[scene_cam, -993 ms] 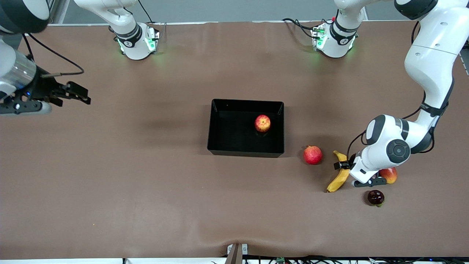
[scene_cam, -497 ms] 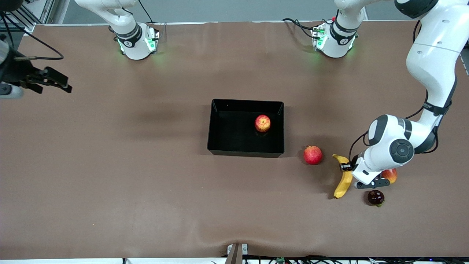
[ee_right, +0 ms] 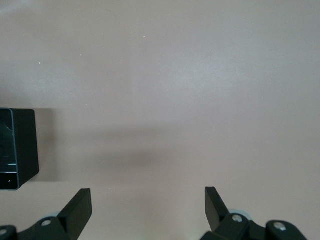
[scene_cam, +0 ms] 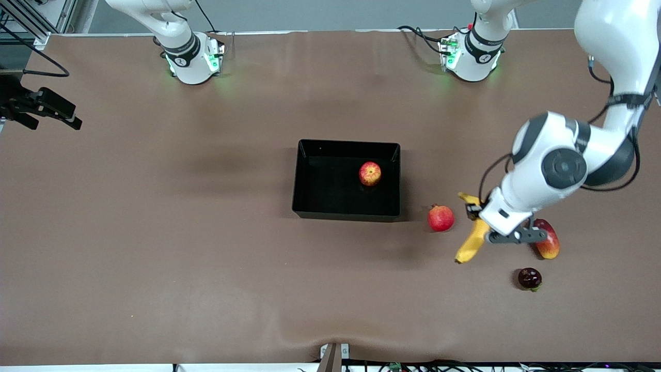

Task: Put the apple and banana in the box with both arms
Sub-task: 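Carry the banana over the black box with the left gripper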

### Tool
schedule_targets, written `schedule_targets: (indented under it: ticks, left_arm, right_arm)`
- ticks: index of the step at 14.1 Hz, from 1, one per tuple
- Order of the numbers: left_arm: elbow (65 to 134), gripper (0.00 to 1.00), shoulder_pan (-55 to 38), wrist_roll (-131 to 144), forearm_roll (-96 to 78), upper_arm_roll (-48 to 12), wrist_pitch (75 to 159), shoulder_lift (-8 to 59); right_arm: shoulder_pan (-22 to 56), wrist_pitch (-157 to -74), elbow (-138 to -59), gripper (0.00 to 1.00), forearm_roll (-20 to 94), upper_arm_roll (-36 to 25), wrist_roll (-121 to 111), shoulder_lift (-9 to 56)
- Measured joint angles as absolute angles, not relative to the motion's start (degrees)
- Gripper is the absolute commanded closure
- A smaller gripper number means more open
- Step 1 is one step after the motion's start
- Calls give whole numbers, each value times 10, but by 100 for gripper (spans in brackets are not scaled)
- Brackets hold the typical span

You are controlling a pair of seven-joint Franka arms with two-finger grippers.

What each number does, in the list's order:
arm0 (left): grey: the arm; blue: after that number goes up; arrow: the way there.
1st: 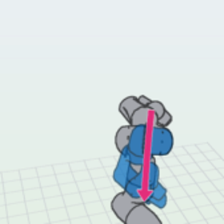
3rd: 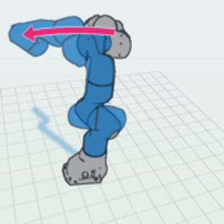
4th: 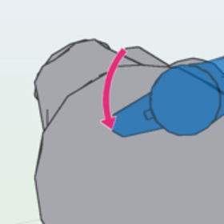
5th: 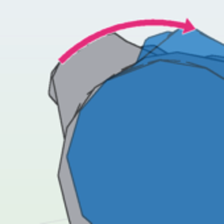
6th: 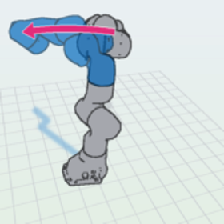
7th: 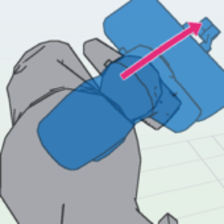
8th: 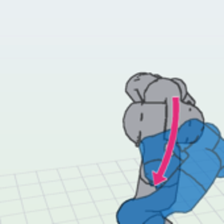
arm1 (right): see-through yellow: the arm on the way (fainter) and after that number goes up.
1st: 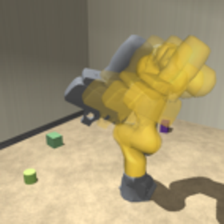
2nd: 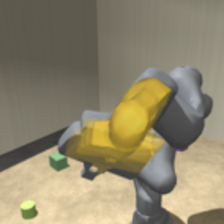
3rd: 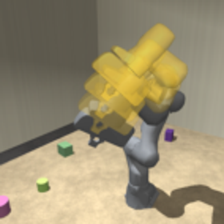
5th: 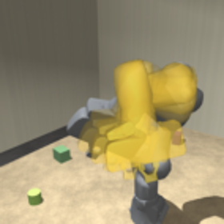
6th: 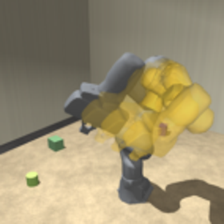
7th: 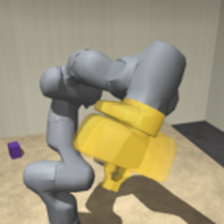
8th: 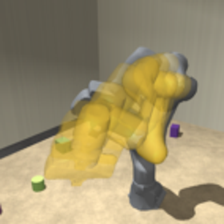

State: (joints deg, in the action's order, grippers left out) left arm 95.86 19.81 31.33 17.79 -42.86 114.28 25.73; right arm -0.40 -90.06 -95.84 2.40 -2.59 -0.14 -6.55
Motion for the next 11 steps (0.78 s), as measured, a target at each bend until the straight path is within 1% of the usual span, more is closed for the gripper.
schedule_targets:
  ticks: [2, 4, 7, 11]
  left_arm:
    - [959, 100, 189, 383, 171, -471, 1142, 253]
    - [960, 100, 160, 441, 170, -491, 1143, 255]
    - [953, 100, 91, 514, 170, -493, 1146, 268]
    - [943, 100, -5, 584, 189, -483, 1167, 315]
  right_arm:
    - [-4, -901, -957, 0, 9, -25, -6, -65]
    - [-4, -896, -938, 0, 7, -26, -6, -55]
    - [-5, -844, -883, 0, 7, -26, -6, -17]
    - [-7, -822, -864, 0, 7, -27, 8, 4]
